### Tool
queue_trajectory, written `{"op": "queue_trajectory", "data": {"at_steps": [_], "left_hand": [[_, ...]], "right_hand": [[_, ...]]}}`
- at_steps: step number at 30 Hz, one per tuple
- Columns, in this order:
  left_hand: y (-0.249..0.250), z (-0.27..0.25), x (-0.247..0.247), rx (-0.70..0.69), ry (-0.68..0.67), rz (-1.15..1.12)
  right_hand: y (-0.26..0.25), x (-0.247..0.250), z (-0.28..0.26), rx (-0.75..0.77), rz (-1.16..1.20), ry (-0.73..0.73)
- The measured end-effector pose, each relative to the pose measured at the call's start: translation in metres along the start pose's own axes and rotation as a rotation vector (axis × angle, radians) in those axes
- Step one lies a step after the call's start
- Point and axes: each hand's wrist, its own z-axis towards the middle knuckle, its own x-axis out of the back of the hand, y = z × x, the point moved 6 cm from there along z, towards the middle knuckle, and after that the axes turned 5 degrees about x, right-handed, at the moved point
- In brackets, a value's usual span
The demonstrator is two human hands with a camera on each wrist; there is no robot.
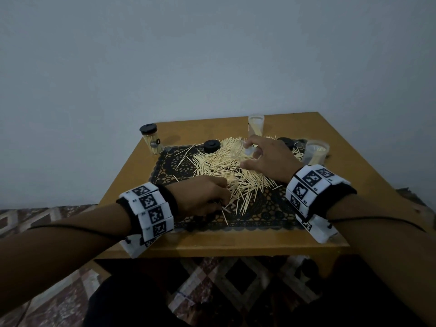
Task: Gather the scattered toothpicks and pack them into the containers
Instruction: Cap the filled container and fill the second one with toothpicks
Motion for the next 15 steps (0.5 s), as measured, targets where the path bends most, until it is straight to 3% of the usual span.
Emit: {"op": "queue_trajectory", "data": {"at_steps": [5, 12, 15], "left_hand": [[0.001, 0.023, 0.004, -0.029, 0.084, 0.070], [-0.027, 0.021, 0.027, 0.202, 0.173, 0.013], [-0.046, 0.002, 0.029, 0.349, 0.083, 0.017]], "right_hand": [[0.001, 0.001, 0.001, 0.007, -0.006, 0.007], [0.000, 0.002, 0.000, 0.008, 0.002, 0.014], [0.001, 0.002, 0.000, 0.003, 0.011, 0.013]]}}
